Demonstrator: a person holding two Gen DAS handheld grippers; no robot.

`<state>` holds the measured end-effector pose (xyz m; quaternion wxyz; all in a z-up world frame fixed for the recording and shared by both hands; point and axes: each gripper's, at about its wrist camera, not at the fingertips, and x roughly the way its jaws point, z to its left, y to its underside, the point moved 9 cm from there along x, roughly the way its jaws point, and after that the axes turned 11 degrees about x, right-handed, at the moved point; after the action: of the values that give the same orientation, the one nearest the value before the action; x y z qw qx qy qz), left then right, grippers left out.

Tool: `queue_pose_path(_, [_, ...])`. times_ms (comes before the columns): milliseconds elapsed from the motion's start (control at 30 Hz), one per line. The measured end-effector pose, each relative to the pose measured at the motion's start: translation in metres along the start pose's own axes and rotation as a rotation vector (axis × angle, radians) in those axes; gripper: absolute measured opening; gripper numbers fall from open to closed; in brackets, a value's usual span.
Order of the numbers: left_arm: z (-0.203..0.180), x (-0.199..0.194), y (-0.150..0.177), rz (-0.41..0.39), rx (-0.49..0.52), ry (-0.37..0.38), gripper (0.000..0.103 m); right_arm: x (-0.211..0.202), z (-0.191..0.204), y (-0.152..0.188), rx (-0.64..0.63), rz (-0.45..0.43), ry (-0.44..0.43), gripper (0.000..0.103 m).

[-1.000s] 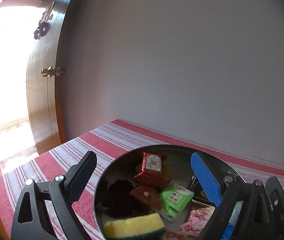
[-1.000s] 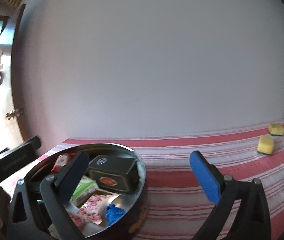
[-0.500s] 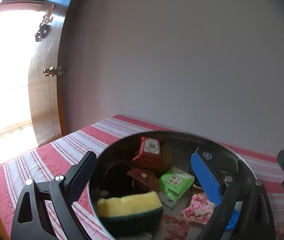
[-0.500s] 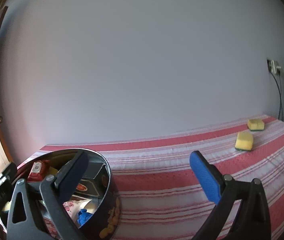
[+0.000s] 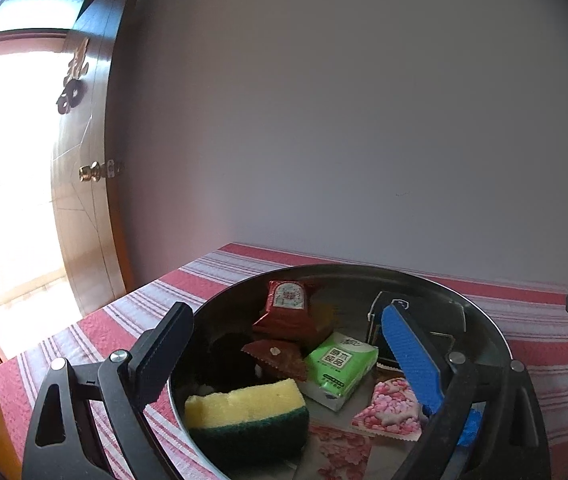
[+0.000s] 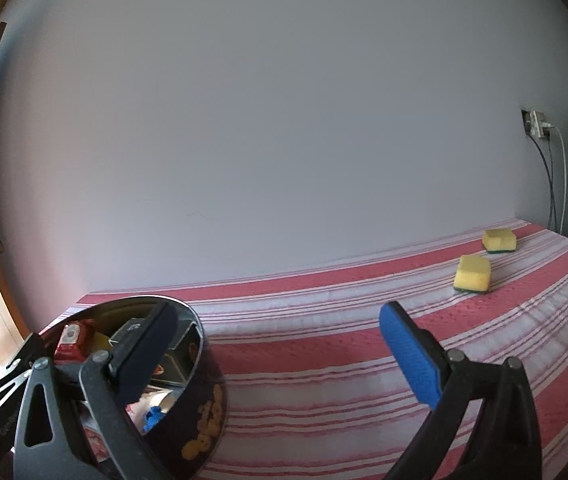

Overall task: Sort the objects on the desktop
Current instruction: 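Move both tools back toward the two yellow sponges on the bed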

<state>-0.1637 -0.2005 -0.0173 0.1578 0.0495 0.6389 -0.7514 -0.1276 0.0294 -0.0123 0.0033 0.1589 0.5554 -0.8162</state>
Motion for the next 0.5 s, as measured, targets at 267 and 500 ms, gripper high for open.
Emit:
queue_pose_path(267, [-0.006, -0.006, 0.000, 0.006, -0.009, 0.032, 0.097, -0.002, -0.024, -0.004, 0.008, 0.013, 0.053, 0.103])
queue_pose_path(500, [-0.033, -0.017, -0.001, -0.003, 0.020, 0.085, 0.097, -0.008, -0.052, -0.013, -0.010, 0.016, 0.075, 0.103])
